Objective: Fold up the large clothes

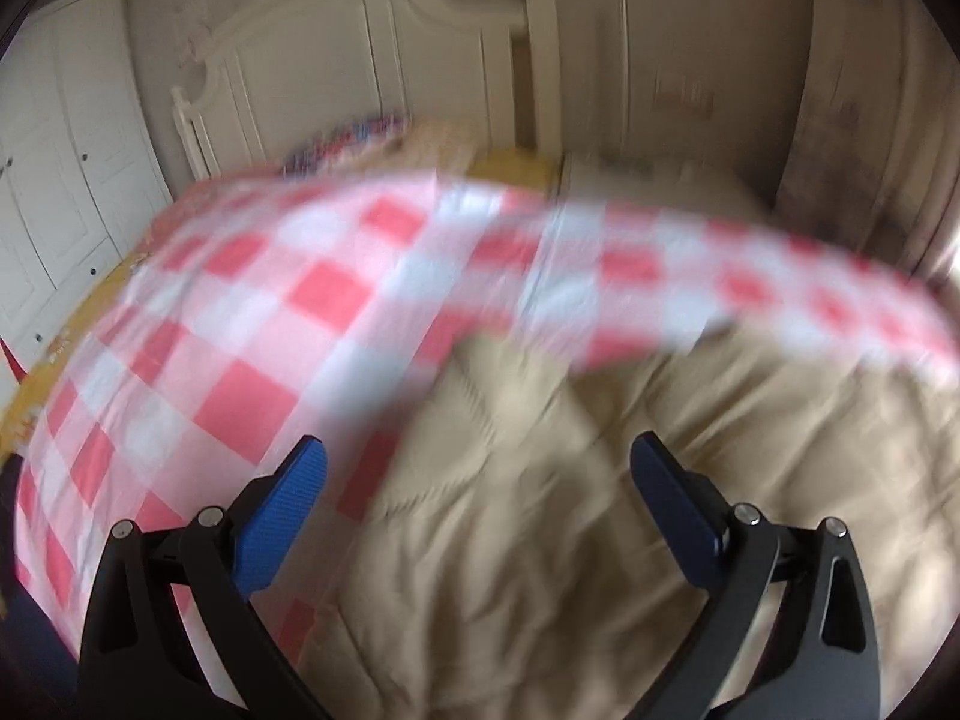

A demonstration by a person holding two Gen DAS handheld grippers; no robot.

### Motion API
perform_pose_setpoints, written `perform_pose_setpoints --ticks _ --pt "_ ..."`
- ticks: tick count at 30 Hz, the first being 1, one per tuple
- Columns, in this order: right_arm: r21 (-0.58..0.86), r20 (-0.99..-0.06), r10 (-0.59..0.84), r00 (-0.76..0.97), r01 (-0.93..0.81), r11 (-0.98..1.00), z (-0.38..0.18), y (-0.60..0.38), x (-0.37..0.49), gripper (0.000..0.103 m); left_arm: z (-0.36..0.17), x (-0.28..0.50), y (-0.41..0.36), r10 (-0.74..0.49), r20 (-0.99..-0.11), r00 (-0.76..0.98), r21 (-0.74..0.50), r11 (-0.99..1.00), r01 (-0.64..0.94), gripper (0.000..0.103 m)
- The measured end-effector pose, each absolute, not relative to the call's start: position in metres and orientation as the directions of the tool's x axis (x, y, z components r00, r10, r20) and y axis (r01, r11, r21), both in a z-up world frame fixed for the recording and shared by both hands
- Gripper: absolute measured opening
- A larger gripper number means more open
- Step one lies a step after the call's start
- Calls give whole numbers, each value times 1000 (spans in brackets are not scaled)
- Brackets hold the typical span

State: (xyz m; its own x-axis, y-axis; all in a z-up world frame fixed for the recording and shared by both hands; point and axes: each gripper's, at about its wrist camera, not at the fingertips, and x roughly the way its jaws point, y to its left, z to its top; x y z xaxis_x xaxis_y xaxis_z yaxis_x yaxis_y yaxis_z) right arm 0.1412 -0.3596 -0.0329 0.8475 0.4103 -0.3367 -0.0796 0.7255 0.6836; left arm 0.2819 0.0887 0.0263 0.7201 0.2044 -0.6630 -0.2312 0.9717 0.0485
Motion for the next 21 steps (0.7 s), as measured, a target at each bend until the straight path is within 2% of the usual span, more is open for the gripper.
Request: perform_pose_setpoints --ticks 2,3,6,9,11,13,17,21 --pt "679 -340 403 850 -74 730 -35 -361 134 41 53 273 63 123 -623 773 -25 984 -177 100" --pt "677 -343 398 851 -70 733 -35 -363 131 41 66 272 42 101 -607 788 -14 990 -138 100" --pt "657 -349 385 855 -70 751 -28 -363 125 41 75 281 -27 123 -571 812 138 989 -53 101" --pt "623 -358 373 856 -79 778 -20 -356 119 41 38 310 -79 162 -655 738 255 967 14 101" --pt "594 -357 374 856 -101 798 -14 -354 121 41 -8 330 -97 248 -695 675 357 934 24 101" --pt "544 -368 351 861 -107 832 -9 -347 120 41 -31 338 -101 267 -725 635 374 927 38 101" --pt "524 -362 347 865 -119 843 -3 -344 120 41 -19 331 -88 236 -724 649 346 937 45 101" --pt "530 -373 340 863 -102 842 -6 -346 119 41 14 287 -70 228 -628 744 334 942 -7 101"
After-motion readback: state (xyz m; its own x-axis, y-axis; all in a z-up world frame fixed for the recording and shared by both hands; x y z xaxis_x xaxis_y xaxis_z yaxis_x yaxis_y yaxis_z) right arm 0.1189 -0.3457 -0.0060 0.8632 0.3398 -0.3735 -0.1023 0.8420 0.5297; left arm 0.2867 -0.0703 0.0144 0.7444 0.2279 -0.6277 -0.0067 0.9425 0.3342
